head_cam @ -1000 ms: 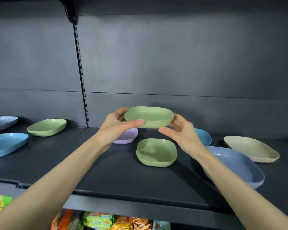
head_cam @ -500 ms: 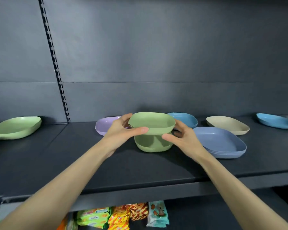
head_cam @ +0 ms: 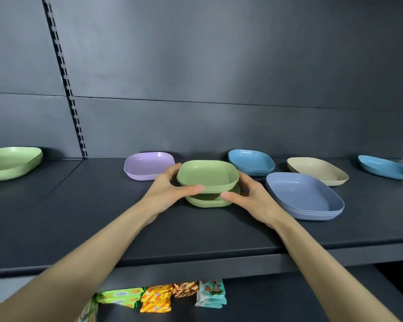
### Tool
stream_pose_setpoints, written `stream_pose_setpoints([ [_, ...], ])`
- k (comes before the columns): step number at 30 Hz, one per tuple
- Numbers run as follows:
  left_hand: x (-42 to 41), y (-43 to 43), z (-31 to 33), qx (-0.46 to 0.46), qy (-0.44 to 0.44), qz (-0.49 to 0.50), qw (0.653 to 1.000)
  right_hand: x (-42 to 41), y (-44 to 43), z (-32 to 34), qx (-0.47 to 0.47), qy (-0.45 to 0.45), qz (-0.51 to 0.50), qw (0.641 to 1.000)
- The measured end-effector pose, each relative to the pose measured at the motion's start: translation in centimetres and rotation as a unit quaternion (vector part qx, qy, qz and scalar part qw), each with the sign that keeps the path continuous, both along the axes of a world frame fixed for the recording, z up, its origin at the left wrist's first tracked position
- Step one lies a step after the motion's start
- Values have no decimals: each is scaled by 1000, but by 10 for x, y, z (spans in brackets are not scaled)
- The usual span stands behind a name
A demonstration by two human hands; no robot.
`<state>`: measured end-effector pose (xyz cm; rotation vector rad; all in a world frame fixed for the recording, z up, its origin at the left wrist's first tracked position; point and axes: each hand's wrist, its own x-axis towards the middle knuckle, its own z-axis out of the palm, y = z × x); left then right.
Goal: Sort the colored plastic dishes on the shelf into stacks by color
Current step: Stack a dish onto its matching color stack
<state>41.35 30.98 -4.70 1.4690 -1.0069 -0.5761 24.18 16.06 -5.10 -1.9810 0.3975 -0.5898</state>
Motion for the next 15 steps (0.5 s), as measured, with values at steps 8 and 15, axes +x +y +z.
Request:
stream_pose_setpoints([
  [8,-1,-2,-6,5,-17,-11,1000,-1,-4,-5,21,11,-4,1000],
  [15,3,-3,-9,33,-41,-9,999,1,-6,-7,28,29,17,999],
])
